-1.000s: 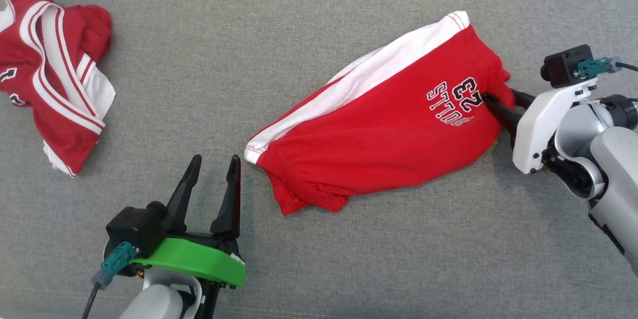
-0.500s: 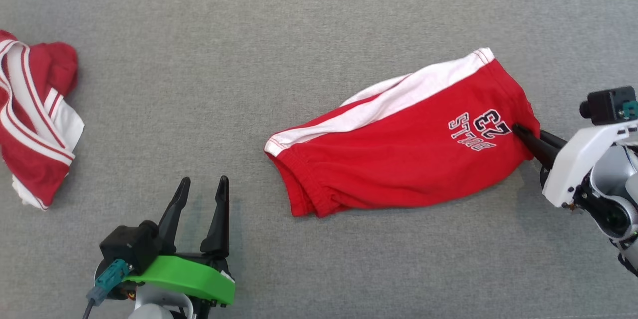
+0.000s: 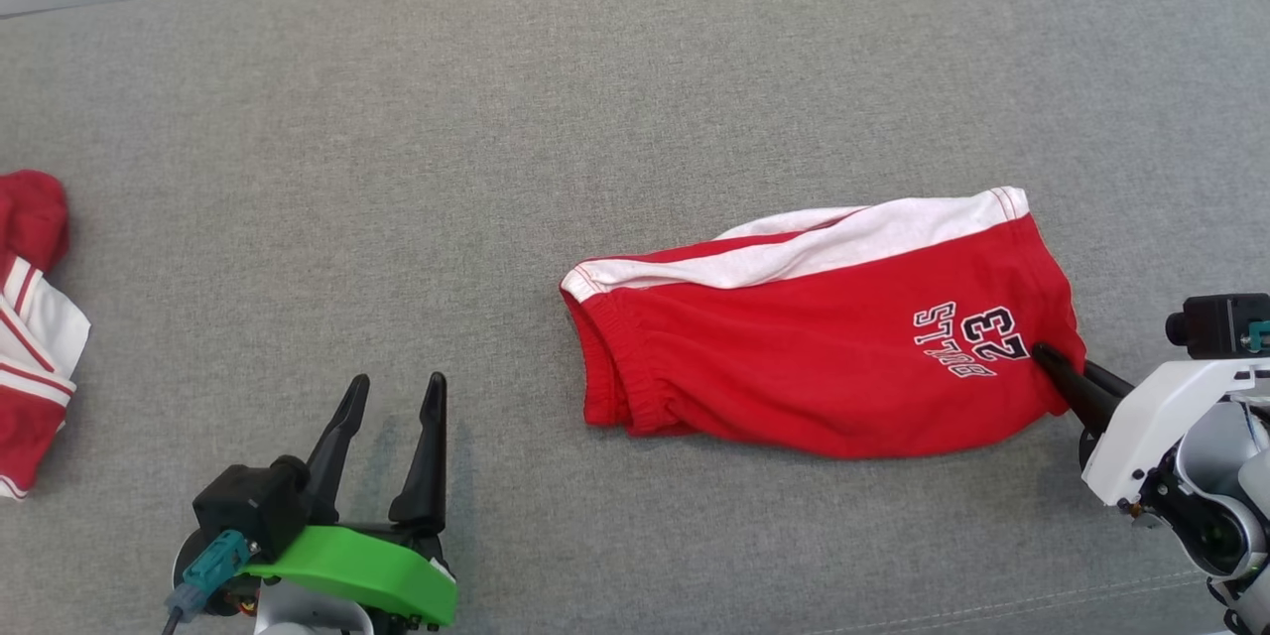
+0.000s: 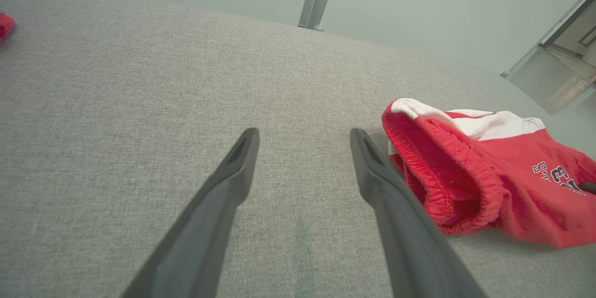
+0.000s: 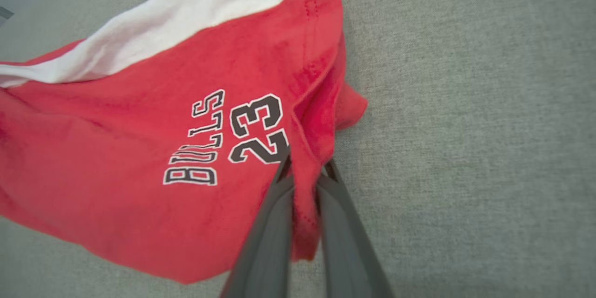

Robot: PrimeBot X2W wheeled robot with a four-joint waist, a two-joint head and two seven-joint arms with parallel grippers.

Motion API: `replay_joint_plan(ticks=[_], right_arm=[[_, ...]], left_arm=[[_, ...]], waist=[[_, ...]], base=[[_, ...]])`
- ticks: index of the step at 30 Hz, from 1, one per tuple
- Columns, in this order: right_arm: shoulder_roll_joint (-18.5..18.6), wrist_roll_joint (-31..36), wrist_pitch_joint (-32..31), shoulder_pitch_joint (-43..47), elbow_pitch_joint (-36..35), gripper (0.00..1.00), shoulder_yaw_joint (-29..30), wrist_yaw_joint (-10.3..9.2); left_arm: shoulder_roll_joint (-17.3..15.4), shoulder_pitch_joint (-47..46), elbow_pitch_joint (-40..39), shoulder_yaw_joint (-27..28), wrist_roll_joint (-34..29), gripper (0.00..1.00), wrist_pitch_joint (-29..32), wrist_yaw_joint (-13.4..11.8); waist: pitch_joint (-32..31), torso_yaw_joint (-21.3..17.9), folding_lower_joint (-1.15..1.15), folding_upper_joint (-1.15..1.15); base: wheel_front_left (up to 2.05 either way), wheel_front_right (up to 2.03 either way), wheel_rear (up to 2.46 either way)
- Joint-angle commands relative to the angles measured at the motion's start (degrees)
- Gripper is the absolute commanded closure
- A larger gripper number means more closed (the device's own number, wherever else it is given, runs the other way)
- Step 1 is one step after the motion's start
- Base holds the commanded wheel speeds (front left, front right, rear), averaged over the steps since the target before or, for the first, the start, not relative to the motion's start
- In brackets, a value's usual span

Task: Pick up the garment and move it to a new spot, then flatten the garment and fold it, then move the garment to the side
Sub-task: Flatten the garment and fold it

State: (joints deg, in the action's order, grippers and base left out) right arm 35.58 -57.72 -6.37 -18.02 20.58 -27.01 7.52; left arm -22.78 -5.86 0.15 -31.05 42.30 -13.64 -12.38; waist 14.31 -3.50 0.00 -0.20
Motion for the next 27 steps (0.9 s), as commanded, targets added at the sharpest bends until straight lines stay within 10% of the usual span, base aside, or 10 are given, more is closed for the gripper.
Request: replay_joint_plan(ticks=[1,4,6,7,17,18,19,20,21,27], right_arm=[[-0.3,0.9,0.5,0.1,0.6,1.00,0.3,-0.06],[-0.8,2.0,1.1,-0.6,1.6,0.89,0.7,-0.06],[-1.2,2.8,1.2,-1.1,2.1,0.01,0.9,-0.06],[-1.4,3.2,1.1,-1.3,2.4,0.00,1.0,-0.06],[-4.9,6.7,0.2,-4.5,7.9,0.00,0.7,-0.06],[-5.3,6.6,-0.1,-4.8,8.3,0.07,0.3,-0.05],[-5.6,6.4,-0.3,-5.0,8.5,0.65,0.0,-0.05],[-5.6,6.4,-0.3,-5.0,8.5,0.65,0.0,-0.05],[-5.9,5.9,-0.6,-5.1,8.5,1.00,-0.3,-0.05],[-4.0,3.0,1.4,-4.8,8.9,1.00,0.5,-0.06]], left_arm=[[-0.5,0.5,-0.1,0.1,-0.4,0.00,-0.1,-0.1],[-0.5,0.6,-0.3,0.0,-0.4,0.00,-0.2,-0.1],[-0.5,0.9,-0.3,0.1,-0.3,0.00,-0.2,-0.2],[-0.5,0.9,-0.3,0.1,-0.4,0.00,-0.3,-0.2],[-0.1,0.6,0.0,0.0,-0.4,0.00,-0.6,0.3],[-0.1,0.6,0.1,0.0,-0.5,0.00,-0.6,0.3],[-0.1,0.6,0.2,0.0,-0.5,0.00,-0.6,0.2],[-0.1,0.6,0.2,0.0,-0.5,0.00,-0.6,0.2],[-0.1,0.6,0.2,0.1,-0.4,0.00,-0.6,0.2],[-0.1,1.9,1.0,0.8,-0.1,0.00,-1.0,0.2]], waist=[[-0.1,0.2,0.00,0.20],[-0.4,0.7,0.00,0.20],[-0.5,1.0,0.00,0.20],[-0.6,1.2,0.00,0.20],[-0.5,3.8,0.00,0.20],[-0.4,4.0,0.00,0.20],[-0.5,4.3,0.00,0.20],[-0.5,4.3,0.00,0.20],[-0.5,4.5,0.00,0.20],[-2.5,5.0,0.00,0.20]], base=[[0.00,0.00,0.00],[0.00,0.00,0.00],[0.00,0.00,0.00],[0.00,0.00,0.00],[0.00,0.00,0.00],[0.00,0.00,0.00],[0.00,0.00,0.00],[0.00,0.00,0.00],[0.00,0.00,0.00],[0.00,0.00,0.00]])
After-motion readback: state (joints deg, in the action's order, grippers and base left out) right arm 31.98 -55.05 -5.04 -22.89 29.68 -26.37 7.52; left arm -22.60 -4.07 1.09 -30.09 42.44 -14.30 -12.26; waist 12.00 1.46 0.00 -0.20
